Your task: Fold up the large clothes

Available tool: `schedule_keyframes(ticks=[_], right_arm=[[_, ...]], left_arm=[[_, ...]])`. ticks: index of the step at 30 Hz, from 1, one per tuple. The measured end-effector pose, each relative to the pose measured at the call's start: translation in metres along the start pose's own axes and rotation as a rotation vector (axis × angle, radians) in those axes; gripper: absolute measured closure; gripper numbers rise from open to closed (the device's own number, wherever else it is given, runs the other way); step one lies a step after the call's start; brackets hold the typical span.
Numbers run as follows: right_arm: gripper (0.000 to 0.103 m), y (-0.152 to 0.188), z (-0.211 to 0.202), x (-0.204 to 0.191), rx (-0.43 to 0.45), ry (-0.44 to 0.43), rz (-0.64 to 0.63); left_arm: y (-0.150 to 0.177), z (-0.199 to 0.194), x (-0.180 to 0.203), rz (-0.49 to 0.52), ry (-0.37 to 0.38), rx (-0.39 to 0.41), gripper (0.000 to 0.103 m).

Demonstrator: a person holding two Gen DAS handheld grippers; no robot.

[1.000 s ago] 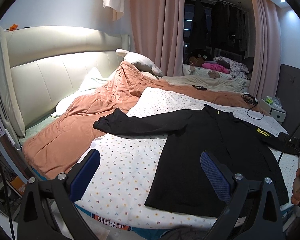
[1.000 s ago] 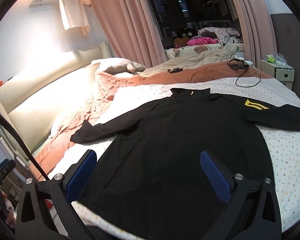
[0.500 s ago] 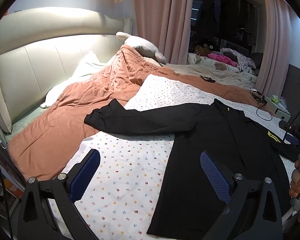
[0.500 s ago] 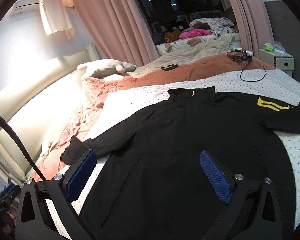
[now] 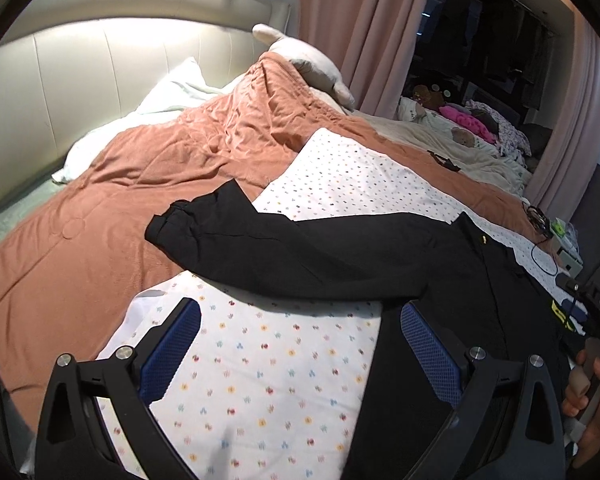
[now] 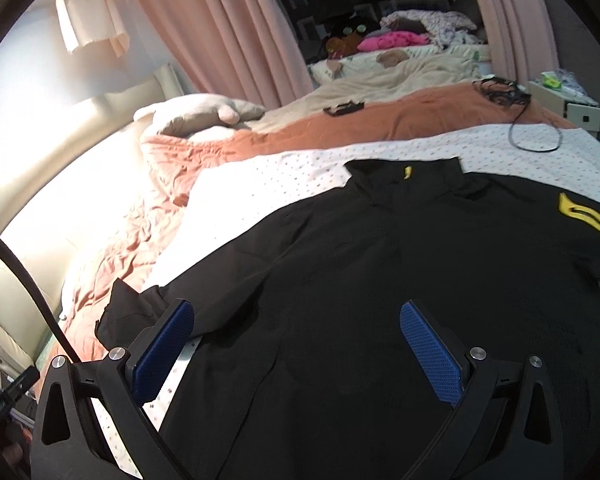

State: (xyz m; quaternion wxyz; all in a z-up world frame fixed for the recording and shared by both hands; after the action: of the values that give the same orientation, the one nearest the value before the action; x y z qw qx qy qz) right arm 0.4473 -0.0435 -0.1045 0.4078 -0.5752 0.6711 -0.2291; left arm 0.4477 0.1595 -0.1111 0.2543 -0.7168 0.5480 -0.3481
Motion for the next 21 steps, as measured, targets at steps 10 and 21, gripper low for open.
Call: schedule_keyframes(ticks=[10, 21], right_arm=[[0.04, -0.03, 0.091, 0.009, -0.14, -0.091, 0.048], [0.061, -0.041, 0.173, 0.022, -0.23, -0.176, 0.096]], left_arm=[[-0.019, 0.089, -0.074, -0.185, -0.046, -0.128, 0.017], [-0.016, 0.149, -0.125, -0.33, -0.089, -0.224, 0.023]])
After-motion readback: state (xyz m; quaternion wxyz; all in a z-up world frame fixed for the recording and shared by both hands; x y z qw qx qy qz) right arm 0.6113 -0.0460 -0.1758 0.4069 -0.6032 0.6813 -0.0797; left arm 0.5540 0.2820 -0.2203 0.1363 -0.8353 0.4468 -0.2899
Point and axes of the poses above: each gripper's, at about its wrist camera, not at the fingertips, and z roughly the way its jaws point, x to its right, y to its underside, the point moved 2 cm from there along z, roughly the way its jaws point, and after that the axes turned 2 degrees about z, right-handed, at the moved point
